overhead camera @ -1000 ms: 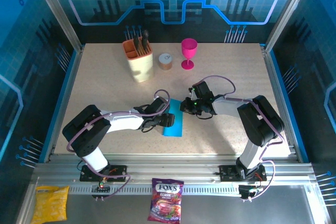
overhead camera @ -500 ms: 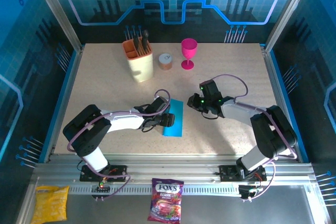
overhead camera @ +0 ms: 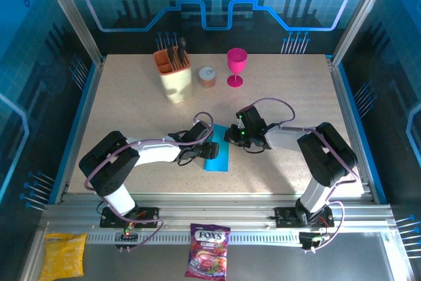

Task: Fold a paper plane with a square sheet of paper (pick it up from the middle)
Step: Hold the square sheet of paper at the center of the table.

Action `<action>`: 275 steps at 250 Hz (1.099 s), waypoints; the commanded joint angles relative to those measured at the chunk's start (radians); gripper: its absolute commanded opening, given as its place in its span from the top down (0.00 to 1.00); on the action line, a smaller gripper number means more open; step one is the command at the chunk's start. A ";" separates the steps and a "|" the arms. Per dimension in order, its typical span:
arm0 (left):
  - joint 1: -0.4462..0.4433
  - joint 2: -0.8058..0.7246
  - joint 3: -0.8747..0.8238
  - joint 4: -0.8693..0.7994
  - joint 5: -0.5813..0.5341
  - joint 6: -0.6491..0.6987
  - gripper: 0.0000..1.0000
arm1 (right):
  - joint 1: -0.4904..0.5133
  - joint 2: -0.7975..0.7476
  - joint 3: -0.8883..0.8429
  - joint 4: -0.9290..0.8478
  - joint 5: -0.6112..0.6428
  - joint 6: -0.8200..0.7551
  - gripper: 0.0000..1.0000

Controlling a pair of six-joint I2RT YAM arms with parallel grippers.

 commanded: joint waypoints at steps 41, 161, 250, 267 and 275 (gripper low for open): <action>0.000 0.070 0.007 0.071 0.115 0.022 0.23 | 0.041 0.056 0.019 0.023 -0.017 0.004 0.88; 0.009 -0.021 0.033 0.029 0.125 -0.006 0.21 | 0.040 0.084 -0.019 0.001 0.014 0.032 0.94; 0.068 -0.130 0.076 -0.048 0.139 0.016 0.34 | 0.040 0.092 -0.027 -0.001 0.020 0.027 0.94; 0.078 -0.117 0.082 -0.044 0.158 0.025 0.54 | 0.040 0.097 -0.027 -0.004 0.021 0.025 0.94; 0.079 -0.111 0.085 -0.042 0.163 0.027 0.63 | 0.040 0.097 -0.027 -0.004 0.022 0.024 0.94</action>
